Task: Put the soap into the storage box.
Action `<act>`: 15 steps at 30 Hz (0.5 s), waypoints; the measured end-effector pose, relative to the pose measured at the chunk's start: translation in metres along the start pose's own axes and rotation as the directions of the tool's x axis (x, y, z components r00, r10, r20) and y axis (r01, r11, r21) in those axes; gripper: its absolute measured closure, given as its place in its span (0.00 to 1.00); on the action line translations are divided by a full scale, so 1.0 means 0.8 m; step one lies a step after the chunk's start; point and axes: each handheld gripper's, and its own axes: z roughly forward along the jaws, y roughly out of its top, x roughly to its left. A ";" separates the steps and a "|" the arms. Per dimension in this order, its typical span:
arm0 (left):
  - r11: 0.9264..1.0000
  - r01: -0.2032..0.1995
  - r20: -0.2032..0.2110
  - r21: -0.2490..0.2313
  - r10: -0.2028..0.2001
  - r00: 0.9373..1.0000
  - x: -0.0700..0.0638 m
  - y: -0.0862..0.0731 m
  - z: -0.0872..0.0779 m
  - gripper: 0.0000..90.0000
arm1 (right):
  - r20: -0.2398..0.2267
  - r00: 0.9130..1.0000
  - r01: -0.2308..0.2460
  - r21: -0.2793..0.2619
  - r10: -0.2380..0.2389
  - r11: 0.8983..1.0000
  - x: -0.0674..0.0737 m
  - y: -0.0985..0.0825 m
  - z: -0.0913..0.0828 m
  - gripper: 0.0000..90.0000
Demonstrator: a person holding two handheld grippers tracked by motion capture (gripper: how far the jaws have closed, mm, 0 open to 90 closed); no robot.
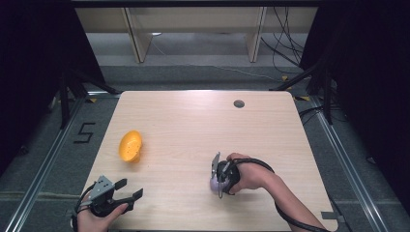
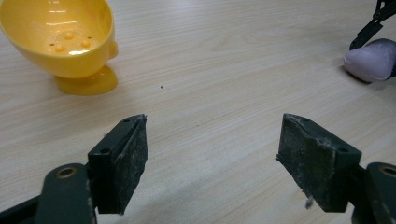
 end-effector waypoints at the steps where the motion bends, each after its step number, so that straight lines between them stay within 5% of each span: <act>1: 1.000 0.006 0.000 -0.006 -0.006 1.000 0.000 0.000 0.000 0.26 | -0.009 1.000 0.025 0.000 -0.025 1.000 -0.002 0.002 0.002 0.48; 3: 1.000 0.007 -0.004 -0.006 -0.007 1.000 0.000 0.000 0.000 0.26 | -0.013 0.999 0.042 -0.007 -0.042 0.999 -0.003 0.002 0.002 0.48; 4: 1.000 -0.002 -0.002 -0.005 0.002 1.000 0.000 0.000 0.000 0.26 | -0.011 1.000 -0.003 0.008 0.003 1.000 0.001 0.003 0.001 0.49; 9: 1.000 0.003 -0.001 0.003 -0.003 1.000 -0.001 0.000 0.000 0.26 | -0.032 0.999 0.035 0.012 -0.035 0.999 -0.003 0.005 0.002 0.54; 11: 1.000 -0.003 -0.002 0.004 0.003 1.000 0.000 0.000 0.000 0.26 | -0.031 1.000 0.003 0.033 -0.002 0.999 0.001 0.007 0.000 0.55; 14: 1.000 -0.011 -0.002 0.007 0.011 1.000 0.000 0.000 0.000 0.27 | -0.025 0.999 0.038 0.018 -0.037 0.999 -0.001 0.008 0.002 0.55; 15: 1.000 -0.010 0.000 0.004 0.010 1.000 0.000 0.000 0.000 0.27 | -0.022 1.000 0.006 0.035 -0.006 0.999 0.004 0.008 0.000 0.55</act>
